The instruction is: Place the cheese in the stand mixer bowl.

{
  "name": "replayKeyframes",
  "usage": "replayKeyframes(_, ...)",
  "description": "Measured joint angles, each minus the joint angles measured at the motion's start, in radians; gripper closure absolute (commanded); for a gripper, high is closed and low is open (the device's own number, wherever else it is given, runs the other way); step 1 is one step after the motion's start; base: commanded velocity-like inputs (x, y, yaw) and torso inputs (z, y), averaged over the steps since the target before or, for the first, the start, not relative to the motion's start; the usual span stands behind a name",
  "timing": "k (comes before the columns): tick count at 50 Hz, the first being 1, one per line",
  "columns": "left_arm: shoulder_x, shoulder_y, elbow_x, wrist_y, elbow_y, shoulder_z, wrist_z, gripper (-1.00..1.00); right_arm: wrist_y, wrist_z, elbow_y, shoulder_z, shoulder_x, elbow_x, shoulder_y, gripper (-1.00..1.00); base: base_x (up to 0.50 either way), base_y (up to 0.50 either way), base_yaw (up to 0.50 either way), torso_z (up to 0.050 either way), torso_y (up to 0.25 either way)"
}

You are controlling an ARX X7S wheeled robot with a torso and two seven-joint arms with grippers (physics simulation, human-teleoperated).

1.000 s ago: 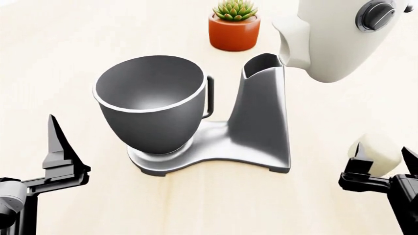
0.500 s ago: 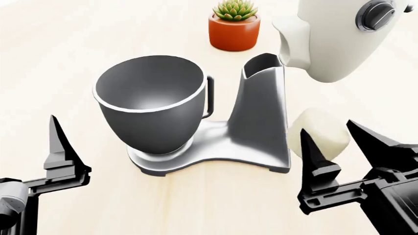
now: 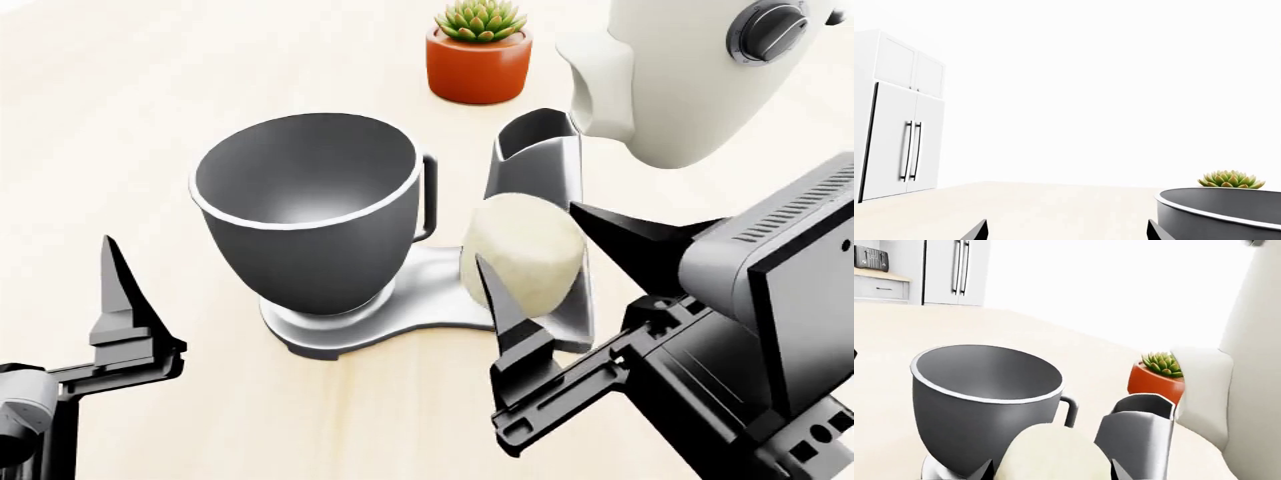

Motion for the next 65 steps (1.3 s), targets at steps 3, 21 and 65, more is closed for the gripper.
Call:
replayKeyframes(3, -0.001, 0.001, 0.000, 0.002, -0.002, 0.001, -0.001, -1.00, 0.000, 0.009, 0.020, -0.046, -0.022, 0.004, 0.063, 1.00, 0.00, 0.00, 0.00, 0.000, 0.000)
replayKeyframes(21, -0.004, 0.010, -0.002, 0.021, -0.014, 0.007, -0.003, -1.00, 0.032, -0.066, 0.154, -0.210, -0.235, -0.141, 0.312, 1.00, 0.00, 0.00, 0.00, 0.000, 0.000)
replayKeyframes(65, -0.025, 0.014, -0.006, 0.026, -0.013, 0.016, -0.020, -1.00, -0.097, -0.537, 0.568, -0.539, -0.483, -0.913, 0.385, 1.00, 0.00, 0.00, 0.00, 0.000, 0.000)
